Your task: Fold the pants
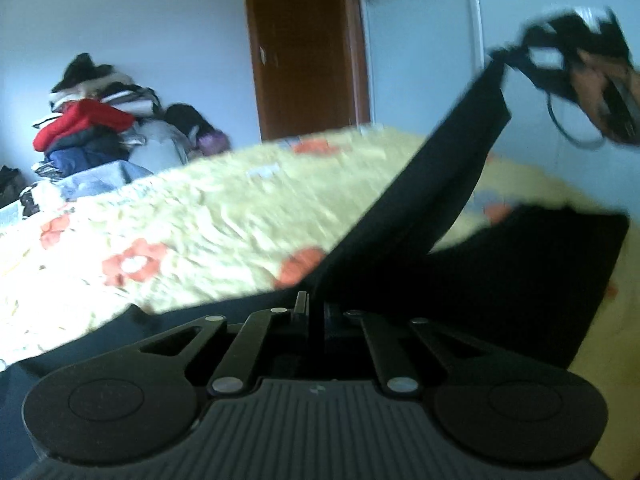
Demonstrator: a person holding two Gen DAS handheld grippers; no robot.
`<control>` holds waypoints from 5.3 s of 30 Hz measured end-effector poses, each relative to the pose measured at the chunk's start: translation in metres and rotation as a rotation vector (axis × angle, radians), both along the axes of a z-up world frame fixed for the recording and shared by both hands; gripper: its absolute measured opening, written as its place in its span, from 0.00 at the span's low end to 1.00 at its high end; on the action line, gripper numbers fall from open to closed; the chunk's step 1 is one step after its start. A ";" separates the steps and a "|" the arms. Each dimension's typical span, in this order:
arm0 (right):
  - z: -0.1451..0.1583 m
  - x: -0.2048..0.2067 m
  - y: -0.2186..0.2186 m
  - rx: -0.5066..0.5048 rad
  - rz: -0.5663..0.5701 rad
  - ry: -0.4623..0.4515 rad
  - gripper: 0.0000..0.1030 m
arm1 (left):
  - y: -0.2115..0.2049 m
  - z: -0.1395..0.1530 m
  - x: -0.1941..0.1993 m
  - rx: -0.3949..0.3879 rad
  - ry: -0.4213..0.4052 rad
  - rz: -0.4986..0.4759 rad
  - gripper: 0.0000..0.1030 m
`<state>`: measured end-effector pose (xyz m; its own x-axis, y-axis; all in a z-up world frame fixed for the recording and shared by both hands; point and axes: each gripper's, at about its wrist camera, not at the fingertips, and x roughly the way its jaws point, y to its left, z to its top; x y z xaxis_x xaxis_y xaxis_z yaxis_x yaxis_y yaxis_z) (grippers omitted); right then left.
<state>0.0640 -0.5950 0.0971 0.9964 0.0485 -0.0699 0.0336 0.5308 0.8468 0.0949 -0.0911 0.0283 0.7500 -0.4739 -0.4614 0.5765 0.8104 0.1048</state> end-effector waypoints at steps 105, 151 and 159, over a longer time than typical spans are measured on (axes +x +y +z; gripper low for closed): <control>-0.073 -0.039 0.632 -1.603 1.069 -0.287 0.43 | 0.326 0.028 -0.056 -0.041 -0.002 1.187 0.96; -0.067 -0.065 0.225 -0.859 0.325 0.400 0.71 | 0.072 -0.004 -0.007 -0.113 0.137 0.355 0.98; -0.079 -0.072 0.112 -0.759 -0.005 0.562 0.77 | 0.039 -0.029 -0.016 -0.001 0.122 0.293 0.98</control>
<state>-0.0082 -0.4830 0.0182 0.8074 -0.2109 -0.5510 0.3352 0.9326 0.1342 0.0785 -0.0526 -0.0011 0.7940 -0.2467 -0.5555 0.3269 0.9438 0.0481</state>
